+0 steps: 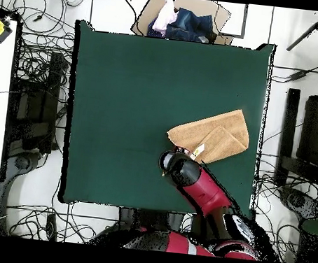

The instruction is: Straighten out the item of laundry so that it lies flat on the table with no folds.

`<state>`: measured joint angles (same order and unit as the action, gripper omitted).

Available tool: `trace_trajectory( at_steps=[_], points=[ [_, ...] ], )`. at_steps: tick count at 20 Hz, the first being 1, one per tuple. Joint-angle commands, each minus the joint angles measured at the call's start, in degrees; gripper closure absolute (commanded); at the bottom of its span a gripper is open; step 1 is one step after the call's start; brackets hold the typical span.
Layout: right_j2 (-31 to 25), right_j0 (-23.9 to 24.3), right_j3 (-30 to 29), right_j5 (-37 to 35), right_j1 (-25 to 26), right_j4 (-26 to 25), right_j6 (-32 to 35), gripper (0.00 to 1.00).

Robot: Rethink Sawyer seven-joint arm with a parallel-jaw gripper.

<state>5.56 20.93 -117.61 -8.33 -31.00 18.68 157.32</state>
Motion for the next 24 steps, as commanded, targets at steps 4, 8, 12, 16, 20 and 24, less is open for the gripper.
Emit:
trace_trajectory(
  at_steps=[4, 8, 12, 16, 20, 24],
  points=[
    [-1.6, -0.7, 2.7, 10.6, 5.5, -4.0, 4.2, 0.00],
    [-0.3, -0.3, 11.2, 18.3, 15.5, -5.0, 3.5, 0.00],
    [1.4, -0.9, 15.3, 19.6, 19.1, -4.6, 2.5, 0.00],
    [4.6, -2.6, 17.3, 18.8, 20.3, -4.0, 2.7, 0.00],
    [6.9, -4.1, 18.2, 19.6, 21.2, -3.1, 3.6, 0.00],
    [9.4, -5.9, 18.1, 20.2, 21.4, -1.6, 5.1, 0.00]
  ],
)
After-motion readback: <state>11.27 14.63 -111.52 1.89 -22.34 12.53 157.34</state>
